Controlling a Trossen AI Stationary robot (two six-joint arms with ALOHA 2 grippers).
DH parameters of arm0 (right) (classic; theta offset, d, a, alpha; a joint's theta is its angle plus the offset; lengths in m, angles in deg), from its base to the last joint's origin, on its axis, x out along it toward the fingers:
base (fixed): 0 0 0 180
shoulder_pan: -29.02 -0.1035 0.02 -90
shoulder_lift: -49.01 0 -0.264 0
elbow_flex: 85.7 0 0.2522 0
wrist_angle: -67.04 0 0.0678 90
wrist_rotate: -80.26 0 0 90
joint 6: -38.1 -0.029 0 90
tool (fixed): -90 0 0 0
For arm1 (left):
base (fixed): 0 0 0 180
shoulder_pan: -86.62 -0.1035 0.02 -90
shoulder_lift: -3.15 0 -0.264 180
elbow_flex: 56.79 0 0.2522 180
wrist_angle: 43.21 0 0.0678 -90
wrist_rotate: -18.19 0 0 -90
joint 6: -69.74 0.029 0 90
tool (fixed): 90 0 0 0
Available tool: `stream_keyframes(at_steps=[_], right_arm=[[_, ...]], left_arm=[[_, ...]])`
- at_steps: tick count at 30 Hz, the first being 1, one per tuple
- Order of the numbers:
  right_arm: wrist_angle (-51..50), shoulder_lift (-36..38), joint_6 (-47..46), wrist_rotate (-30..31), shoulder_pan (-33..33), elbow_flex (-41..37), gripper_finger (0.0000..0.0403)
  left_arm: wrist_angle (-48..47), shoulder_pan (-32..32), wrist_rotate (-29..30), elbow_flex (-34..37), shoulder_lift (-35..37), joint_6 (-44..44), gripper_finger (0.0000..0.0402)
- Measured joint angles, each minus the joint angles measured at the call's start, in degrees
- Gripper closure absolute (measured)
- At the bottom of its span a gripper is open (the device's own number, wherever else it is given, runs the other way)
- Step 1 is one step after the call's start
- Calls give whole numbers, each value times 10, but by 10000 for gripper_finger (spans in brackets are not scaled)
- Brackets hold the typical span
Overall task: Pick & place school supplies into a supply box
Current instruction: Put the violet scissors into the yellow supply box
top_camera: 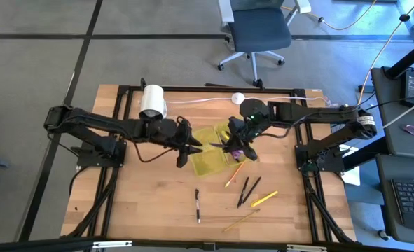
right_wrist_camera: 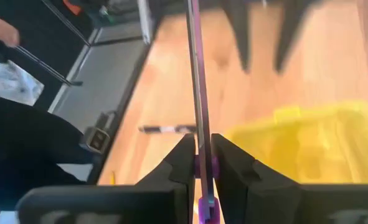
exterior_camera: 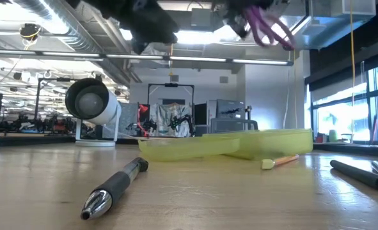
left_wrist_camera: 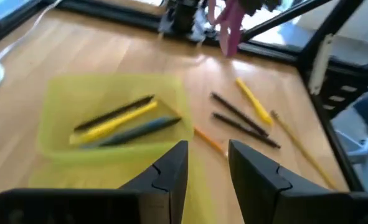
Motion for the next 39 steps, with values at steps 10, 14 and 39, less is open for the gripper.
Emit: stream_keyframes(at_steps=[10,14,39], right_arm=[[2,8,-21,-8,79,-81,353],[3,12,-22,-10,100,-102,353],[252,18,-274,4,183,-300,353]], left_arm=[[-106,88,200,0,0,-99,299],[-119,109,236,0,-1,-143,299],[-114,122,254,0,-1,-151,300]])
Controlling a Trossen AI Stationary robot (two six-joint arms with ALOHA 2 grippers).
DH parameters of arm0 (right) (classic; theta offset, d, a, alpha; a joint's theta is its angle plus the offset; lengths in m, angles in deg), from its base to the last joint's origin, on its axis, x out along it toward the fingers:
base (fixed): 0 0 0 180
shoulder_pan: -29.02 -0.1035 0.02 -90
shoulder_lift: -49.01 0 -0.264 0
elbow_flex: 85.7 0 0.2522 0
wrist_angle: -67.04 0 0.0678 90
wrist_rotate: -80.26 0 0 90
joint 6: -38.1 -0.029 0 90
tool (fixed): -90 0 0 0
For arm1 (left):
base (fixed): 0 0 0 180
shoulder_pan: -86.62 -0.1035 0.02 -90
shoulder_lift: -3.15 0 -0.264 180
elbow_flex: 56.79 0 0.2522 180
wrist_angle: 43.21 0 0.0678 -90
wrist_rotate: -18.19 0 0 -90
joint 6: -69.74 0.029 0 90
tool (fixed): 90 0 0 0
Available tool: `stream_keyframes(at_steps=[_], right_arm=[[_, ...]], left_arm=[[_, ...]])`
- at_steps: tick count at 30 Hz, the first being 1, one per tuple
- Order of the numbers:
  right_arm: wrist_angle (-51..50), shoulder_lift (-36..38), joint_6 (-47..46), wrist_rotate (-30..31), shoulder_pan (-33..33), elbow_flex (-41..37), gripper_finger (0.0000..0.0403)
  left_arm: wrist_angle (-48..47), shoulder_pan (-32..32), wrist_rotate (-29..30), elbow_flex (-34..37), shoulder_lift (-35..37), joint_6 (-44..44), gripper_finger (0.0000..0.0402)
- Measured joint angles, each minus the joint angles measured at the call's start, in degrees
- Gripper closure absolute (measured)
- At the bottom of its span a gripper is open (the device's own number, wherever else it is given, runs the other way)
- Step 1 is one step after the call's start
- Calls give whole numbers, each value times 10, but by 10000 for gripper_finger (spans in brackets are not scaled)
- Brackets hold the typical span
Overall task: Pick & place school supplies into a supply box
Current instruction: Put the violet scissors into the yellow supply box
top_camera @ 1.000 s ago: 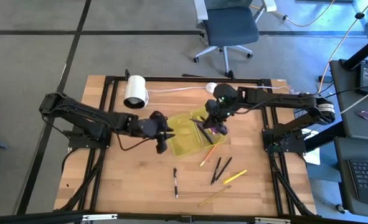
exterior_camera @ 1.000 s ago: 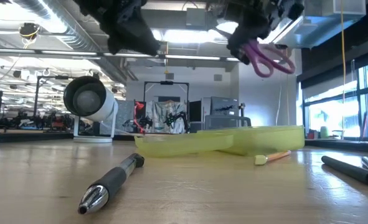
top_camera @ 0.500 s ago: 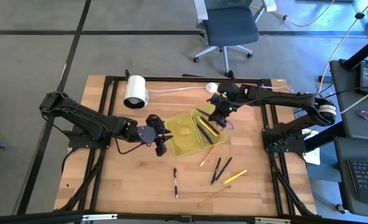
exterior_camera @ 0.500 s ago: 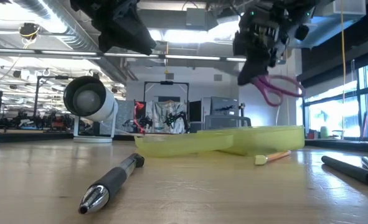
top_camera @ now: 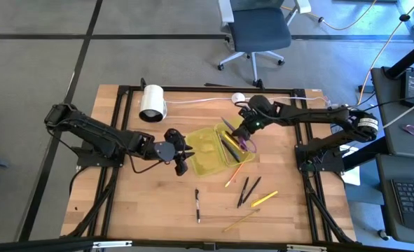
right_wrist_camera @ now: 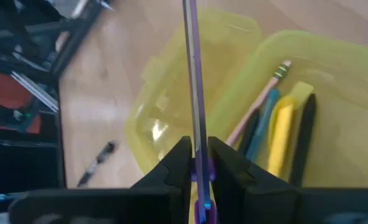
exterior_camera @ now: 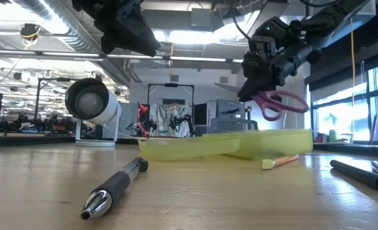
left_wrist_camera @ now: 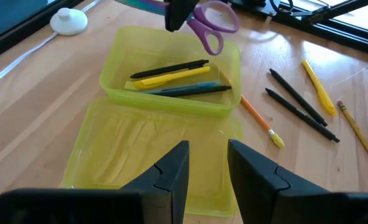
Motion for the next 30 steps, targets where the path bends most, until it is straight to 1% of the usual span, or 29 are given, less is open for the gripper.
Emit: stream_keyframes(at_steps=[5,9,14,18,30], right_arm=[[73,-3,-40,0,0,-34,353],[124,-12,-62,6,-10,-45,353],[138,-39,-49,7,-21,-50,353],[137,-60,-33,8,-21,-49,353],[142,-112,-28,7,-21,-49,353]], left_arm=[[0,0,0,0,0,0,300],[0,0,0,0,0,0,300],[2,0,0,0,0,0,300],[2,0,12,0,0,0,300],[2,0,16,0,0,0,300]])
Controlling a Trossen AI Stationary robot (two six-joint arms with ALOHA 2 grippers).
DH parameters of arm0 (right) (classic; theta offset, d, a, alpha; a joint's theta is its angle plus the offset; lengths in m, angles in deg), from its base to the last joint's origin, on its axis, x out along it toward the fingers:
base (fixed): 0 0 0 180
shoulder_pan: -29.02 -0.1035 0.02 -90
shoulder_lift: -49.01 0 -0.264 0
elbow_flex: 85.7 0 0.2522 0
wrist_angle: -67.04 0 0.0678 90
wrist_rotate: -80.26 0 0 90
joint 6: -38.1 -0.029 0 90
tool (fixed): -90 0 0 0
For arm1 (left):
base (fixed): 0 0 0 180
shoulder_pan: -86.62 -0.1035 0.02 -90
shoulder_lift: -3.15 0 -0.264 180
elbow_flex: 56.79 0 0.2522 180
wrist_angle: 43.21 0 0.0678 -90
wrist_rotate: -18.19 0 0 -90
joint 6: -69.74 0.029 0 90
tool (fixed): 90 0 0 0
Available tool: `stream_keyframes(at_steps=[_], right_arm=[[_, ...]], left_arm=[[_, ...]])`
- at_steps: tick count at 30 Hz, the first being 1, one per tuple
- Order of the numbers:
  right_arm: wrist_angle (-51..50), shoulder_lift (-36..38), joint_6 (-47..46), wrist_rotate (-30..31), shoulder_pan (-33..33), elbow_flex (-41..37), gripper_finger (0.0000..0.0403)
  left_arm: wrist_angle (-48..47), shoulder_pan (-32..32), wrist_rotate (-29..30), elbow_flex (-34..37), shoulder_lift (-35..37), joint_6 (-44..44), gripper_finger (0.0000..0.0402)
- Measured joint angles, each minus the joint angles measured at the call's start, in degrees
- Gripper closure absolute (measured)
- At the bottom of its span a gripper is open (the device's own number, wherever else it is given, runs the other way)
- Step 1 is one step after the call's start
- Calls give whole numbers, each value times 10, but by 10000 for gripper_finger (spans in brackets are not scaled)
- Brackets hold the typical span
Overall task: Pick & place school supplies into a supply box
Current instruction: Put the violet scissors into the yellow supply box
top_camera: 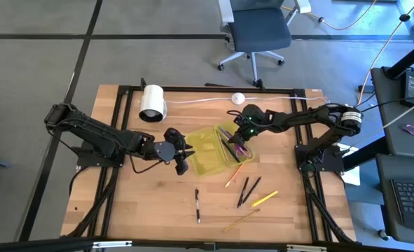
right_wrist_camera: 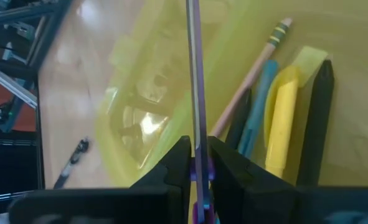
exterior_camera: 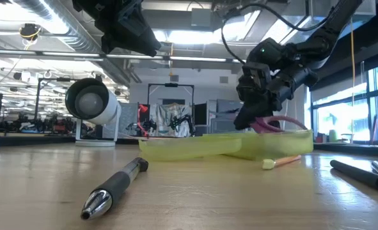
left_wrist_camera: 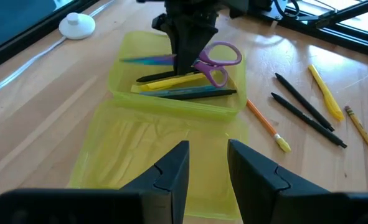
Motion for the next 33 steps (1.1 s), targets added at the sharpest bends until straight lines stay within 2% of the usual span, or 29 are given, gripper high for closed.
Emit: stream_keyframes(at_steps=[10,23,33], right_arm=[[13,-33,10,4,0,0,353],[11,-45,-21,74,0,0,353],[11,-45,-21,76,0,0,345]], left_arm=[[0,0,7,0,0,0,299],[0,0,7,0,0,0,299],[0,0,7,0,0,0,299]])
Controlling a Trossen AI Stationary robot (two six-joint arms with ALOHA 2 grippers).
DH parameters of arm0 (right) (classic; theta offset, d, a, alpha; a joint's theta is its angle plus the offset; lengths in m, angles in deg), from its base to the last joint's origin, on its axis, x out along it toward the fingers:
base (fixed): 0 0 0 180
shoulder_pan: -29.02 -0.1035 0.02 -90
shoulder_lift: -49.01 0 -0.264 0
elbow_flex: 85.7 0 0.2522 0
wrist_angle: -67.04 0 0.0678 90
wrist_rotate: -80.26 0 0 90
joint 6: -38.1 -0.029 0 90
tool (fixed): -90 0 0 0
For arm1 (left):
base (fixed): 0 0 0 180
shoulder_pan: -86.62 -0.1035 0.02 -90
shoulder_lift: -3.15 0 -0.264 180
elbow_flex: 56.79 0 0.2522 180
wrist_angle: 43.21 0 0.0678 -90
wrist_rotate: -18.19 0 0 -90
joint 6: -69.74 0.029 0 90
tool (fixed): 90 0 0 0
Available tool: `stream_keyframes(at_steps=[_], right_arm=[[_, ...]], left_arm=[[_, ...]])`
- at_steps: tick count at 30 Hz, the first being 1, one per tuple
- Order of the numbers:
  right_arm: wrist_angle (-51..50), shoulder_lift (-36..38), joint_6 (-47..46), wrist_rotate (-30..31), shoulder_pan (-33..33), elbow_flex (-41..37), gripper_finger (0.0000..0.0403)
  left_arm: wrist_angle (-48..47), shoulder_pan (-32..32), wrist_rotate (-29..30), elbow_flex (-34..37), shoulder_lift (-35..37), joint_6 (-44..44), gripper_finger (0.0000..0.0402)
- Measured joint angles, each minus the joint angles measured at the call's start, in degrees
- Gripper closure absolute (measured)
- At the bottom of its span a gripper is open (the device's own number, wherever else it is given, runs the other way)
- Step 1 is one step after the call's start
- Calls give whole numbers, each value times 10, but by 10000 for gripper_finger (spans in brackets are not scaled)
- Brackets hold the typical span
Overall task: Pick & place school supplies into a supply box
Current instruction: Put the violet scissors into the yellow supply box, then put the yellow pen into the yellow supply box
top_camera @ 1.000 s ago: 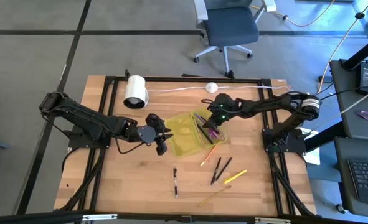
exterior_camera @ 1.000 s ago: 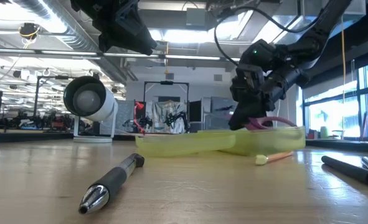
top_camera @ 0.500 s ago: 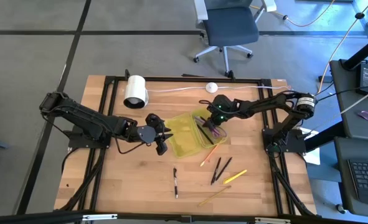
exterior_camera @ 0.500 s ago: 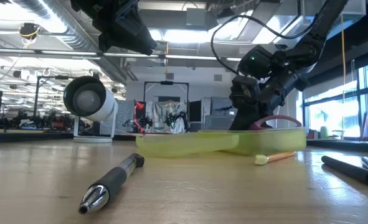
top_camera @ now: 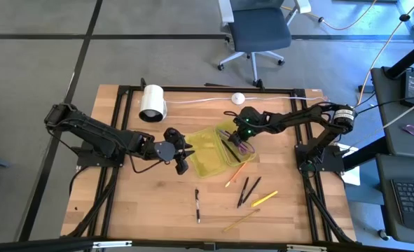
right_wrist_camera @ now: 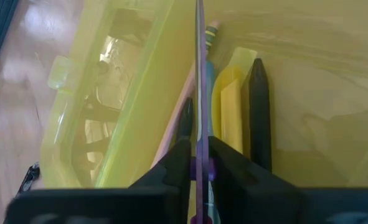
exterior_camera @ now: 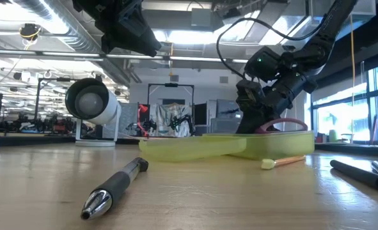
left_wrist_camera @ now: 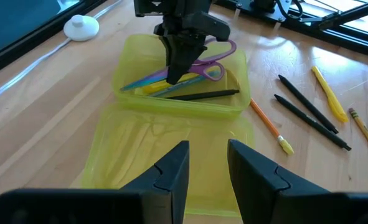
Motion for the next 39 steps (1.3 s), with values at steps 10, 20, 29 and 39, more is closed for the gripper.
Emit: stream_keyframes(at_steps=[10,20,29,39], right_arm=[[0,0,-2,0,0,0,308],[1,10,-2,-13,25,0,303],[10,95,17,-15,35,1,302],[4,211,166,-82,-4,1,302]], left_arm=[[0,0,-1,0,0,0,300],[0,0,-2,0,0,0,300],[0,0,-2,0,0,0,300],[0,0,-2,0,0,0,299]])
